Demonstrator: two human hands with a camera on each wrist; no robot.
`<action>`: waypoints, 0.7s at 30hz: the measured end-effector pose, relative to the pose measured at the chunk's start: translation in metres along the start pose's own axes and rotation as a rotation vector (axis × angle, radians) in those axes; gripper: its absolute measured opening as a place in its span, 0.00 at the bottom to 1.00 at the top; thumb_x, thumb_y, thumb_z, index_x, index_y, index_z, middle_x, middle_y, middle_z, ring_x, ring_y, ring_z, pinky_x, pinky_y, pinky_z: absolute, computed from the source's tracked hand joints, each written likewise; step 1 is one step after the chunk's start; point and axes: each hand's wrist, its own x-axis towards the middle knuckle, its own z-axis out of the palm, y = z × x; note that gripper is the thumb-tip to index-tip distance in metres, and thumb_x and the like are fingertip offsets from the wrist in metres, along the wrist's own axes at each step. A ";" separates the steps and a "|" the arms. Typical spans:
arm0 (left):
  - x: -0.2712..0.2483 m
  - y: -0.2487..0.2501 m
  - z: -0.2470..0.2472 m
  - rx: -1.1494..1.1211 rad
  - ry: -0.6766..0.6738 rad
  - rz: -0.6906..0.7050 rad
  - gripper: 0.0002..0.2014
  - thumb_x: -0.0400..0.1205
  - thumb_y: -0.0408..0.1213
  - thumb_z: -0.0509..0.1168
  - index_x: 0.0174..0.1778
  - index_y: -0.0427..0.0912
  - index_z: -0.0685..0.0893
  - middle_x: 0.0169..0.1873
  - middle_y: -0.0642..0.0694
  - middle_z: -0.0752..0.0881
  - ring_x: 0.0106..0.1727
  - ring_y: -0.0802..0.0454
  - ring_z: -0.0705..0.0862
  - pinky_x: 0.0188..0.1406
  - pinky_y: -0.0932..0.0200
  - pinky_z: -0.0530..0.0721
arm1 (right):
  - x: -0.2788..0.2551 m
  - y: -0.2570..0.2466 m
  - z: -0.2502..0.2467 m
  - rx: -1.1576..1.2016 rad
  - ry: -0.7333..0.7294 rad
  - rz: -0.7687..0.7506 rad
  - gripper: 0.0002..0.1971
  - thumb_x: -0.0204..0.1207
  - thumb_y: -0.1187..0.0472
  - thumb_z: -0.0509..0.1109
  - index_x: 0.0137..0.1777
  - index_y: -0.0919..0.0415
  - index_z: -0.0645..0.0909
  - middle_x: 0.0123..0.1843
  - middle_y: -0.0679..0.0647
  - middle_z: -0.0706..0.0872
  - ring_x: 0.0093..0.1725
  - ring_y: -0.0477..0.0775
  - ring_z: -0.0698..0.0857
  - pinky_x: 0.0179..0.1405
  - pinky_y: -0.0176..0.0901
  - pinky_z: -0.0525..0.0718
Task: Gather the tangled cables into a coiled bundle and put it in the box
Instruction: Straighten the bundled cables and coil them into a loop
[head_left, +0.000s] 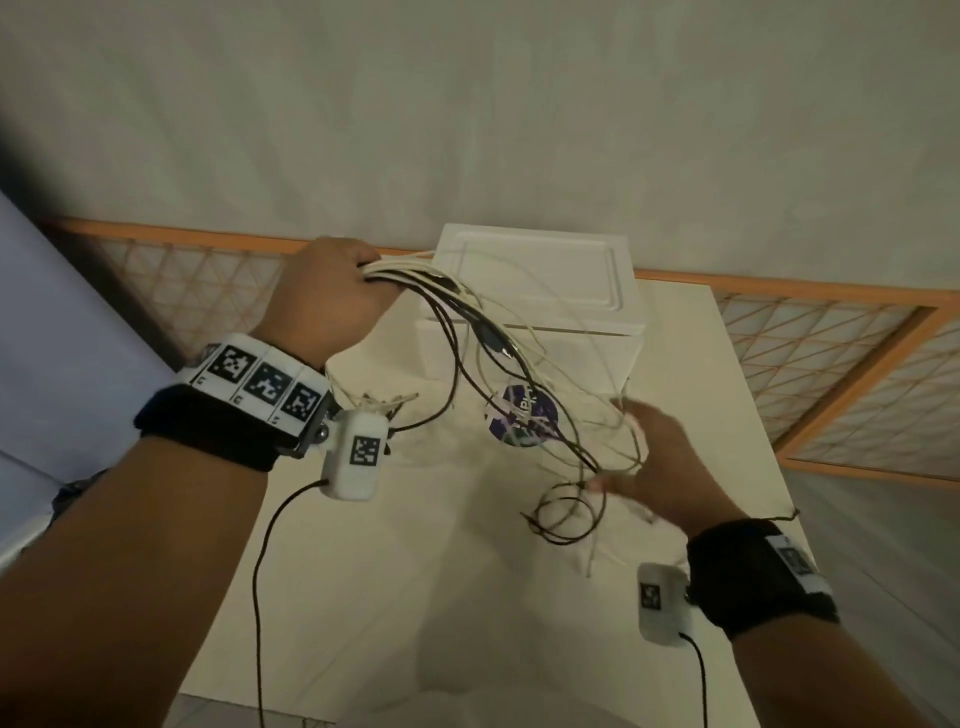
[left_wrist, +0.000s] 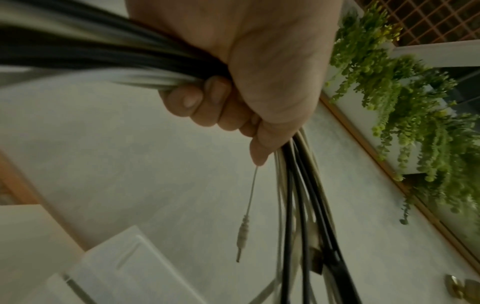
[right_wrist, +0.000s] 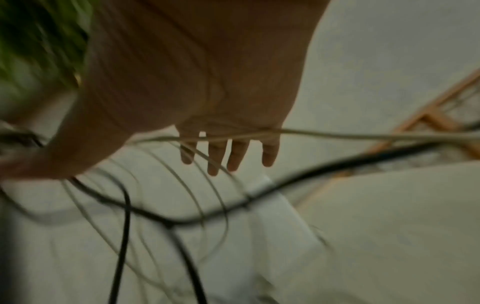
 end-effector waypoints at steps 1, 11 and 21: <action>0.001 0.005 -0.001 0.024 -0.003 0.016 0.21 0.79 0.45 0.69 0.20 0.50 0.72 0.19 0.51 0.73 0.22 0.57 0.71 0.20 0.64 0.61 | 0.000 -0.023 -0.014 0.070 0.099 -0.076 0.43 0.57 0.37 0.80 0.72 0.49 0.72 0.66 0.41 0.72 0.69 0.45 0.70 0.70 0.43 0.68; 0.006 0.036 0.001 0.039 -0.038 0.144 0.20 0.77 0.39 0.68 0.20 0.49 0.70 0.19 0.51 0.71 0.23 0.56 0.70 0.23 0.59 0.62 | 0.037 -0.160 -0.003 0.549 -0.159 -0.168 0.27 0.82 0.35 0.50 0.61 0.53 0.80 0.55 0.47 0.85 0.57 0.43 0.84 0.62 0.42 0.79; 0.026 0.013 -0.044 0.010 -0.003 0.127 0.11 0.76 0.35 0.68 0.28 0.36 0.81 0.22 0.43 0.76 0.27 0.45 0.75 0.27 0.55 0.67 | -0.009 -0.031 0.068 -0.279 -0.234 0.203 0.06 0.68 0.53 0.69 0.40 0.54 0.79 0.37 0.52 0.85 0.41 0.56 0.85 0.43 0.49 0.84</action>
